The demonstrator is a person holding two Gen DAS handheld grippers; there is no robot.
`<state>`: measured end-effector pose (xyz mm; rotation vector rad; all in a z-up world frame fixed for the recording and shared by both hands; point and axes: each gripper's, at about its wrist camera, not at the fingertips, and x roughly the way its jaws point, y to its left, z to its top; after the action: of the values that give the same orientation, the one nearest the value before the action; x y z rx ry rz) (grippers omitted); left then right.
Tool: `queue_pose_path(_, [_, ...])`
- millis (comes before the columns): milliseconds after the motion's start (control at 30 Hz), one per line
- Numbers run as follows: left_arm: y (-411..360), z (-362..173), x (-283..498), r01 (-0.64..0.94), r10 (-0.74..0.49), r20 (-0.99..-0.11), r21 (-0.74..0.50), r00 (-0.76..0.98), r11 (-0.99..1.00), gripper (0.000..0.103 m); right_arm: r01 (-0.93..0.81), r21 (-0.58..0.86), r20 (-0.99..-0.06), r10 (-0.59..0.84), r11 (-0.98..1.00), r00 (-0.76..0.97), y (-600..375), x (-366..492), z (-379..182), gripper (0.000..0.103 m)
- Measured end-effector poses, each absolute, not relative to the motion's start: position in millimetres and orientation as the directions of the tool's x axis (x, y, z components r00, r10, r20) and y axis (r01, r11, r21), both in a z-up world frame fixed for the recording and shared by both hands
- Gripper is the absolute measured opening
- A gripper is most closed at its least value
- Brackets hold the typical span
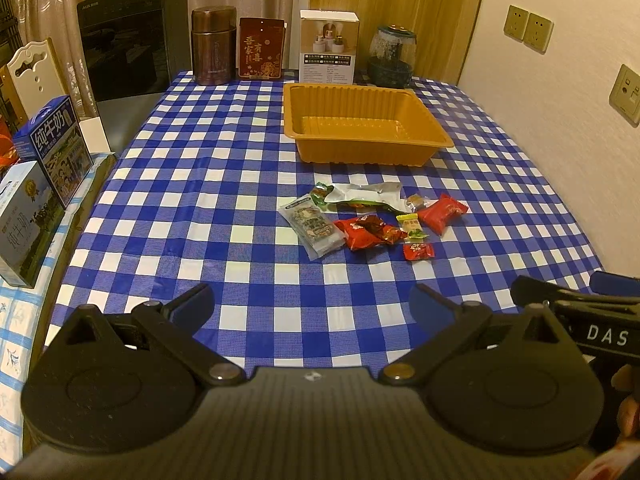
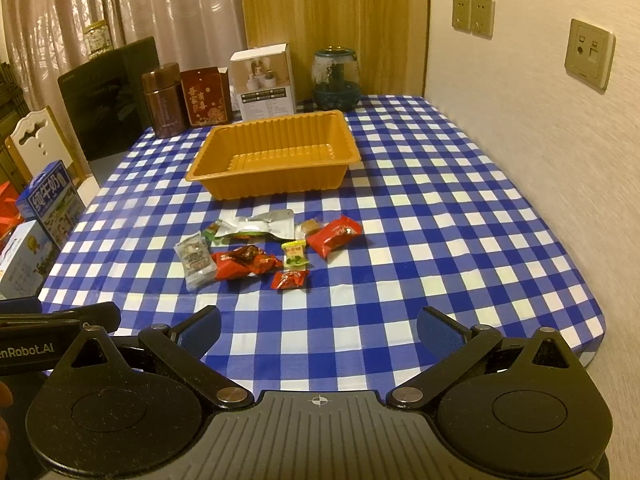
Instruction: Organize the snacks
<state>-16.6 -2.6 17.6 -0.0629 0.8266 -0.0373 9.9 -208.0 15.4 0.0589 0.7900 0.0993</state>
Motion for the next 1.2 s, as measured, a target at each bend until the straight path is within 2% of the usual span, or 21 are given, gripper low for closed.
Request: queue_pose_path(1200, [-5.7,19.1,-16.9,0.008,-0.061,-0.733,-0.075,0.678,0.997,0.103,-0.058,0.093,-0.704,0.107,0.994,0.702,-211.3,10.9,14.5,0.103])
